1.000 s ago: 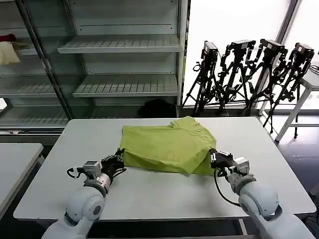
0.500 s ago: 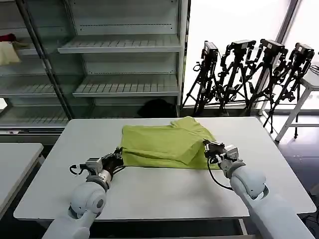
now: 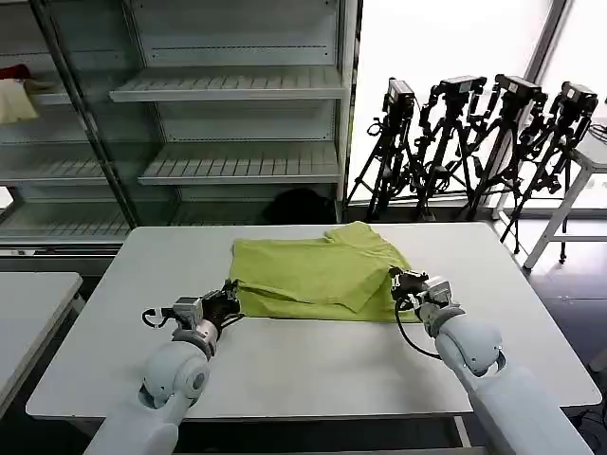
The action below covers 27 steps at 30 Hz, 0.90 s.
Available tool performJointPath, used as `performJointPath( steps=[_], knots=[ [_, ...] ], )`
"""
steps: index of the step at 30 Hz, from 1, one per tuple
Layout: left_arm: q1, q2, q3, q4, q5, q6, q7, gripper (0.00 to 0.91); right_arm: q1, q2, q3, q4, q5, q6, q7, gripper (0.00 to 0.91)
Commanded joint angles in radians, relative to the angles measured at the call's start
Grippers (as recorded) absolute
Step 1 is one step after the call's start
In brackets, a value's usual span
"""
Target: Fold and organize the clothes.
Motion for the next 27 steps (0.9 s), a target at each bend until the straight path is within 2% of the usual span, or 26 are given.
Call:
performJointPath(
  steps=[1,4,5,6,7,13,16,19,21,27],
  knots=[
    [-0.016,-0.001,0.008,0.038,0.031,-0.002,0.012,0.202,0.006,0.01,-0.003,-0.019,-0.012,0.002,0.015,0.212],
    [-0.005,0.004,0.002,0.032,0.04,-0.004,0.015,0.222,0.0,0.004,-0.004,-0.014,-0.016,-0.002,0.014,0.222],
    [-0.004,0.007,-0.001,0.031,0.04,-0.003,0.016,0.443,-0.002,0.004,-0.003,-0.014,-0.015,-0.004,0.014,0.433],
    [-0.002,0.011,-0.003,0.03,0.042,-0.001,0.02,0.836,-0.004,0.004,-0.002,-0.015,-0.015,-0.005,0.015,0.655],
    [-0.001,0.013,-0.005,0.027,0.044,0.0,0.022,0.907,-0.006,0.003,-0.001,-0.015,-0.015,-0.005,0.014,0.907],
    [0.017,0.03,-0.015,-0.018,0.076,-0.002,0.022,0.907,-0.012,0.005,0.007,0.008,-0.011,-0.009,0.024,0.907],
    [0.045,0.051,-0.032,-0.079,0.072,0.016,0.021,0.907,-0.025,-0.001,0.028,0.05,0.012,-0.01,0.048,0.907],
    [0.099,0.075,-0.054,-0.136,0.053,0.024,0.021,0.907,-0.073,-0.027,0.053,0.115,0.088,-0.036,0.094,0.907],
    [0.143,0.093,-0.073,-0.168,0.017,0.025,0.023,0.907,-0.151,-0.072,0.078,0.197,0.189,-0.059,0.138,0.907],
    [0.231,0.117,-0.102,-0.187,-0.022,0.025,0.075,0.907,-0.367,-0.12,0.161,0.304,0.305,-0.059,0.178,0.907]
  ],
)
